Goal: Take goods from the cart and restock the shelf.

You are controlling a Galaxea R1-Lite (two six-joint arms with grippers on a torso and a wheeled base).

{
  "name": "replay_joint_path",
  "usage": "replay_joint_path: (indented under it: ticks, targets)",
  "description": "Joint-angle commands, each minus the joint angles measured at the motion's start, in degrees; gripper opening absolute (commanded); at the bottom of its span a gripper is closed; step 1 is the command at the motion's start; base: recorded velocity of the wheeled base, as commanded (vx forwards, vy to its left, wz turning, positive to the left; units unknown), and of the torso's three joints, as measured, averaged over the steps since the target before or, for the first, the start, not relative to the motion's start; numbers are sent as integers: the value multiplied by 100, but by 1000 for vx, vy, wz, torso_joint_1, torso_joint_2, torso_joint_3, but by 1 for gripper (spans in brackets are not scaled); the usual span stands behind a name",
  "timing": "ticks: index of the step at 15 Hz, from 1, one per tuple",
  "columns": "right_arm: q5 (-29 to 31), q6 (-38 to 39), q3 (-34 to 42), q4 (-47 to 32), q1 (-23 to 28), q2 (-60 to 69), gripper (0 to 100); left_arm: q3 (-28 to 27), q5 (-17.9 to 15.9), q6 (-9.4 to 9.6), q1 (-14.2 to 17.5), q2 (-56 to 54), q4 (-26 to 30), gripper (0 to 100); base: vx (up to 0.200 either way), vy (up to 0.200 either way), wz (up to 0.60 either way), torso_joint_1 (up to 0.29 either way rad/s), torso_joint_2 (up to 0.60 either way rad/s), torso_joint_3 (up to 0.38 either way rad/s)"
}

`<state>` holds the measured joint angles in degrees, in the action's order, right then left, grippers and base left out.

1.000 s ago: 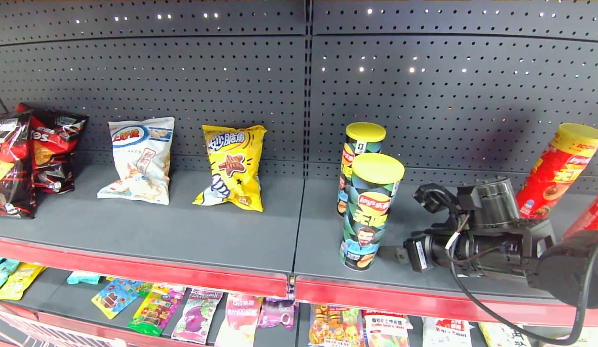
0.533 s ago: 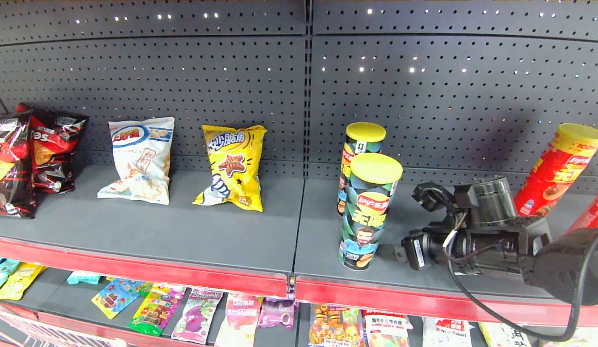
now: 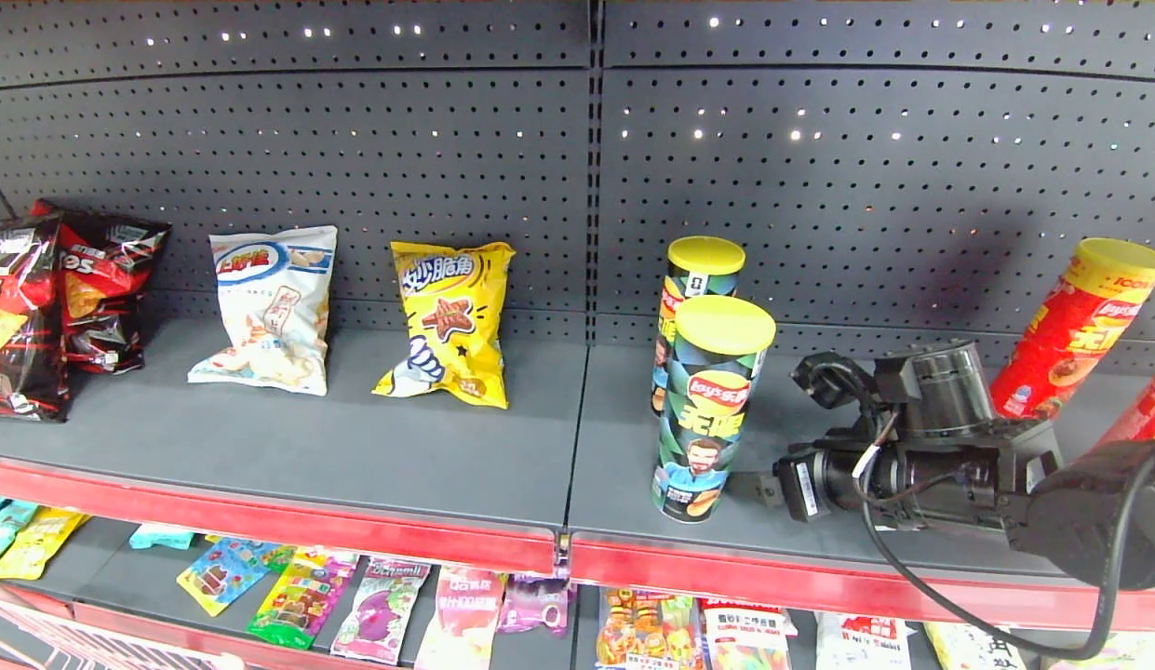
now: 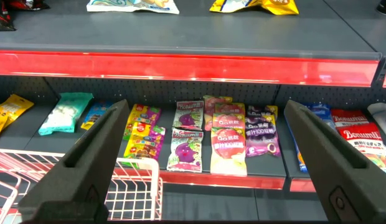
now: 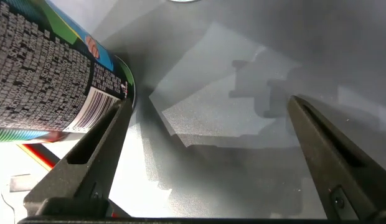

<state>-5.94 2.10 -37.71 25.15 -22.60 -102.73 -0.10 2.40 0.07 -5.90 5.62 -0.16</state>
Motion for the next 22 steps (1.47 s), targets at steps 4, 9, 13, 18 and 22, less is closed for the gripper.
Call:
replay_joint_path:
  ticks: [4, 9, 13, 18, 22]
  targets:
    - [-4, 19, 88, -10, 54, 51, 100, 1, 6, 1, 1, 9, -2, 100, 0, 0, 0, 0, 0, 0]
    - [5, 36, 396, -10, 142, 491, 100, 1, 6, 1, 1, 9, -2, 100, 0, 0, 0, 0, 0, 0]
    - [22, 36, 624, -19, 151, 842, 100, 1, -3, 1, 1, 9, -2, 100, 0, 0, 0, 0, 0, 0]
    - [101, 45, 554, -19, 116, 807, 100, 1, 6, 1, 1, 9, -2, 100, 0, 0, 0, 0, 0, 0]
    - [101, 45, 519, -10, 28, 702, 100, 1, 6, 1, 1, 9, -2, 100, 0, 0, 0, 0, 0, 0]
